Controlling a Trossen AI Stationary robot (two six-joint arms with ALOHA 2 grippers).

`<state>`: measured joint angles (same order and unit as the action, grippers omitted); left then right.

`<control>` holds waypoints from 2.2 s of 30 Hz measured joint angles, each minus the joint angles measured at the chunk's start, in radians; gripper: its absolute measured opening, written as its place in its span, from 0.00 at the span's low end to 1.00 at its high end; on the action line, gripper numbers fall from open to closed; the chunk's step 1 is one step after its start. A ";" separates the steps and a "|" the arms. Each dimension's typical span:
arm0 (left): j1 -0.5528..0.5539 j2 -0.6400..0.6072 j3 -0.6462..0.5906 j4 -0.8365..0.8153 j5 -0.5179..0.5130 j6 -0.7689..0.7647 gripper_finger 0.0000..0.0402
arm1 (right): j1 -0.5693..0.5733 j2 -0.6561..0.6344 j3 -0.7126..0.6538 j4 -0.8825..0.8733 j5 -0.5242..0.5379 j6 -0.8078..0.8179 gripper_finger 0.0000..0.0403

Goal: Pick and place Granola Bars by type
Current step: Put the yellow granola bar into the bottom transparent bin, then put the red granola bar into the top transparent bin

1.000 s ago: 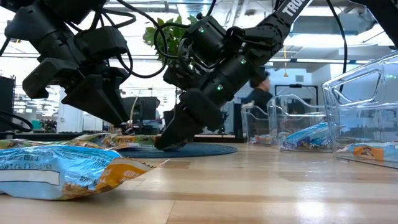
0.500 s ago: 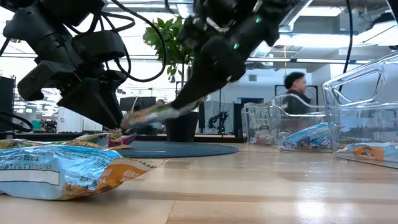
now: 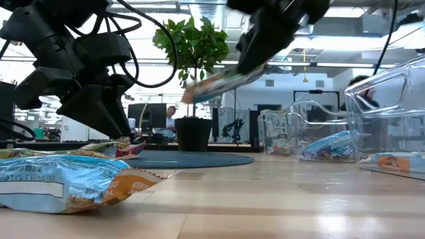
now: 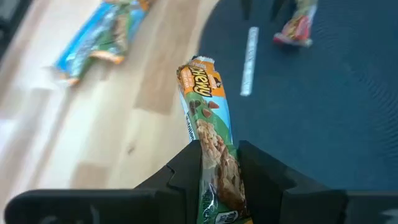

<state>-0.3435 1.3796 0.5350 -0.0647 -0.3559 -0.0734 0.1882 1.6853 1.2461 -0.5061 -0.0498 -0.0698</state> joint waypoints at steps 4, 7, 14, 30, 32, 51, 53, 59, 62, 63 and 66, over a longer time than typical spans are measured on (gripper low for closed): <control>0.000 0.000 0.000 0.000 -0.028 0.029 0.31 | 0.061 -0.052 0.000 -0.105 0.054 0.081 0.23; 0.000 0.000 0.000 0.001 -0.056 0.064 0.31 | 0.120 -0.090 0.000 -0.204 0.141 0.172 0.23; 0.014 0.000 0.000 0.005 -0.102 0.141 0.31 | 0.304 -0.176 0.000 -0.392 0.365 0.449 0.23; 0.169 0.000 0.000 0.100 0.002 0.357 0.31 | 0.774 -0.200 -0.067 -0.701 0.682 1.212 0.23; 0.190 0.000 0.000 0.114 0.033 0.371 0.31 | 0.814 -0.200 -0.097 -0.706 0.690 1.293 0.23; 0.255 0.000 0.000 0.140 0.117 0.407 0.31 | 0.933 -0.199 -0.334 -0.704 0.727 1.719 0.23; 0.255 0.000 0.000 0.140 0.117 0.407 0.31 | 0.926 -0.199 -0.336 -0.701 0.728 1.718 0.23; 0.255 0.000 0.000 0.139 0.117 0.406 0.31 | 0.921 -0.199 -0.336 -0.690 0.732 1.689 0.31; 0.255 0.000 0.000 0.139 0.117 0.405 0.31 | 0.921 -0.199 -0.336 -0.690 0.730 1.692 0.37; 0.255 0.000 0.000 0.138 0.117 0.405 0.31 | 0.921 -0.199 -0.336 -0.690 0.729 1.692 0.39; 0.255 0.000 0.000 0.136 0.116 0.408 0.31 | 0.921 -0.199 -0.331 -0.691 0.729 1.654 0.45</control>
<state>-0.0887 1.3796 0.5350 0.0714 -0.2398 0.3347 1.1095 1.4863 0.9154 -1.1973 0.6797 1.5842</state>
